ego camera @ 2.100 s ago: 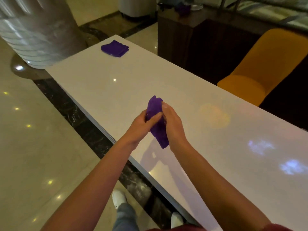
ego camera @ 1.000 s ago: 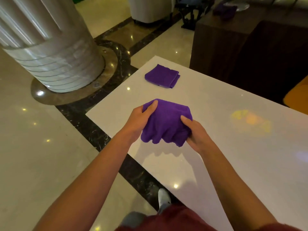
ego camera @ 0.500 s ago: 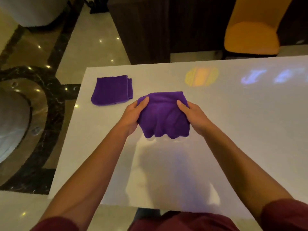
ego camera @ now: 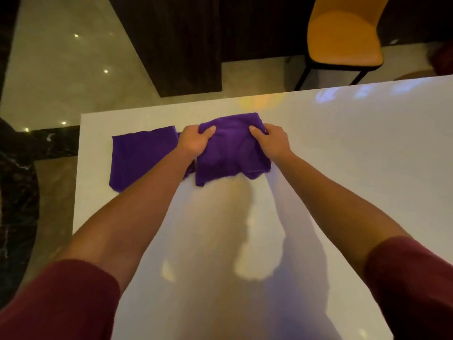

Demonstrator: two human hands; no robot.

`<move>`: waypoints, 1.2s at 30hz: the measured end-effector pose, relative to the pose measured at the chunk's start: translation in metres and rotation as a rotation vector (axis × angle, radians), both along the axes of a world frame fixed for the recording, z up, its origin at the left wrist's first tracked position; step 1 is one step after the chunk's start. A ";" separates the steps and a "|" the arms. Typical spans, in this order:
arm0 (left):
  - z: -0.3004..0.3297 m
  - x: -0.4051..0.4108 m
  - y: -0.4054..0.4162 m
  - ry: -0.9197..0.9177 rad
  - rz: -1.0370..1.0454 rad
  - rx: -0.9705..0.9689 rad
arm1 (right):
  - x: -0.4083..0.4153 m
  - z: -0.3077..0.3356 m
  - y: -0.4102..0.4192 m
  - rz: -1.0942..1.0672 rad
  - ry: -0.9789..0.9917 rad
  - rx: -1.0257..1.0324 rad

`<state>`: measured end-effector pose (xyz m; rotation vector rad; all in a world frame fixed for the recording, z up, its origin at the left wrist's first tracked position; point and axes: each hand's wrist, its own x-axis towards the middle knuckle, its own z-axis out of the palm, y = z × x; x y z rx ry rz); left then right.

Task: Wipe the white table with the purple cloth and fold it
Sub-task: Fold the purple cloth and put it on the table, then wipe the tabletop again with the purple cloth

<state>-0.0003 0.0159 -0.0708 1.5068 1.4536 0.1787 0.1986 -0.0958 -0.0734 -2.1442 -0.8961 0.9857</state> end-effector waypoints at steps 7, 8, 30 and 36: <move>-0.029 0.008 -0.012 0.264 -0.150 0.737 | -0.029 -0.025 0.010 0.088 -0.533 0.157; -0.035 0.008 -0.020 0.274 -0.248 0.789 | -0.036 -0.030 0.007 0.174 -0.584 0.169; 0.006 -0.166 -0.021 -0.143 0.726 -0.169 | -0.078 0.041 -0.123 0.056 -0.222 0.118; 0.083 -0.162 -0.068 -0.272 0.594 -0.007 | -0.074 0.069 -0.178 -0.038 -0.150 0.101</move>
